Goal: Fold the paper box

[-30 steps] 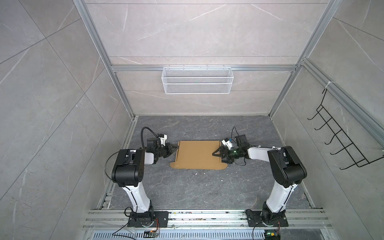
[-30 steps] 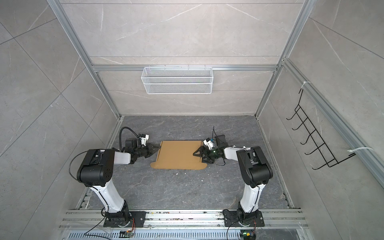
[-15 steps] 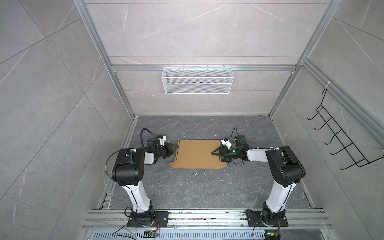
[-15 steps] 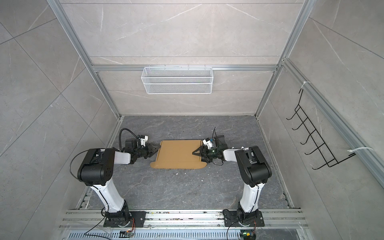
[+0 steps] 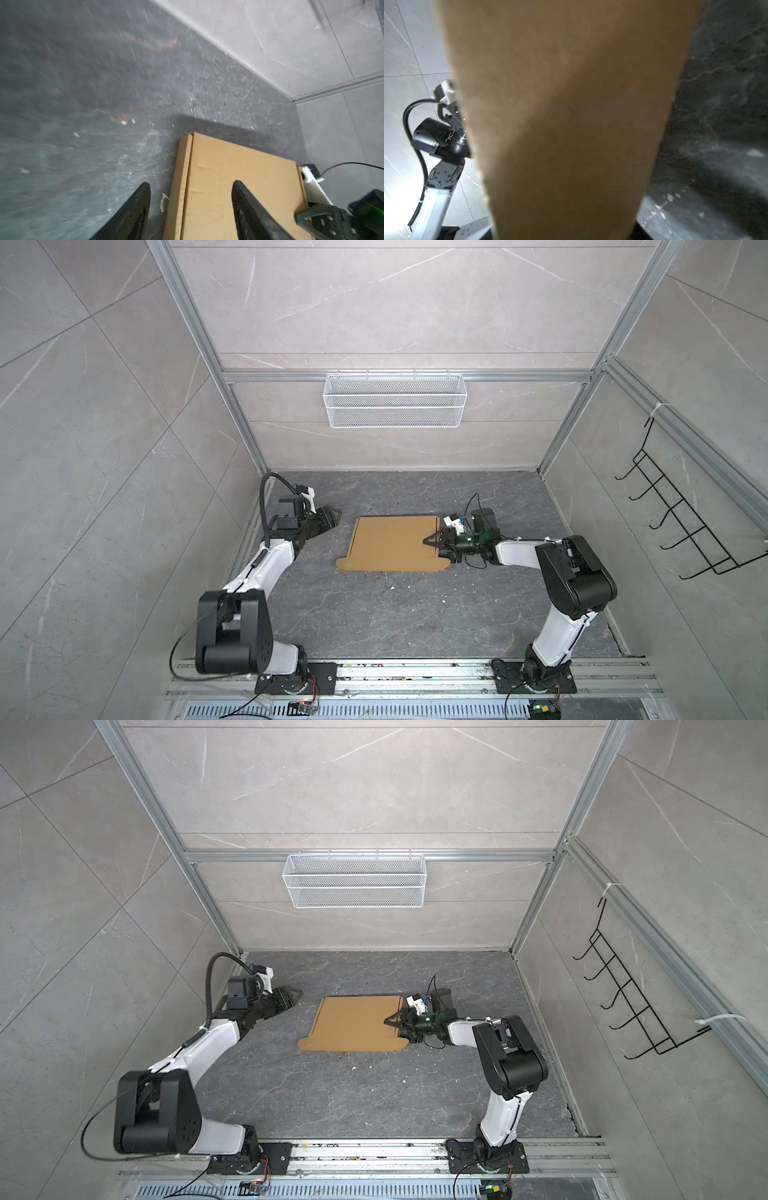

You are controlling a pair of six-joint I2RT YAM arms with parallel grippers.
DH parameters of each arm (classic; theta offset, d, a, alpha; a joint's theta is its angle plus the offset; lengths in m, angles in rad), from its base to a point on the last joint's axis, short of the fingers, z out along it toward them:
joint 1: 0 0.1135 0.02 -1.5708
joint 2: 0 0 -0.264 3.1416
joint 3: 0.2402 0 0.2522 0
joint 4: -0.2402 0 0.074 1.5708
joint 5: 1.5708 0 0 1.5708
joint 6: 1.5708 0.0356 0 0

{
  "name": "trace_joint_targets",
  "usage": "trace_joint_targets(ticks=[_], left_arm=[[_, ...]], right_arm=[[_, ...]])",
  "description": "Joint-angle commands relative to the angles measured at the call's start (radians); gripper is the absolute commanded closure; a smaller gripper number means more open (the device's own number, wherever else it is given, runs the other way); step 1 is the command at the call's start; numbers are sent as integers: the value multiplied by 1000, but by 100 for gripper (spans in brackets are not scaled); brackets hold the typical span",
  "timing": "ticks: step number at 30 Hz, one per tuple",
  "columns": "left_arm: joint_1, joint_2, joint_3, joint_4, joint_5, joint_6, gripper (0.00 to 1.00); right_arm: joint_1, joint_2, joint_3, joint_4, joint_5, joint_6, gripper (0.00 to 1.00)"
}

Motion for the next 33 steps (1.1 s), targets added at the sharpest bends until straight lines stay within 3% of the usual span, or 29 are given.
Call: trace_joint_targets(ticks=[1, 4, 5, 7, 9, 14, 16, 18, 20, 22, 28, 33], left_arm=[[0, -133, 58, -170, -256, 166, 32], [1, -227, 65, -156, -339, 188, 26], [3, -256, 66, -154, -357, 176, 16], [5, -298, 66, -145, -358, 161, 7], [6, -316, 82, -146, -288, 188, 10], [-19, -342, 118, -220, -148, 251, 34], [-98, -383, 95, -222, -207, 351, 37], [-246, -419, 81, -240, -322, 520, 36], [-398, -442, 67, -257, -444, 696, 32], [-491, -461, 46, -271, -504, 814, 27], [-585, -508, 10, -325, -327, 1002, 24], [-730, -461, 26, -383, -390, 1170, 16]], right_arm=[[5, -42, -11, 41, -13, 102, 43], [5, -54, -17, 73, -19, 172, 45], [4, -61, -21, 85, -21, 194, 45], [5, -72, -25, 87, -15, 226, 48], [7, -80, -36, 103, -11, 264, 50], [7, -105, -59, 166, -6, 391, 53], [7, -125, -62, 151, 7, 421, 55], [6, -139, -64, 147, 11, 458, 57], [6, -149, -64, 163, 8, 500, 58], [5, -153, -60, 191, -3, 548, 58], [4, -198, -26, 139, -9, 582, 60], [4, -229, -23, 132, 4, 639, 62]])
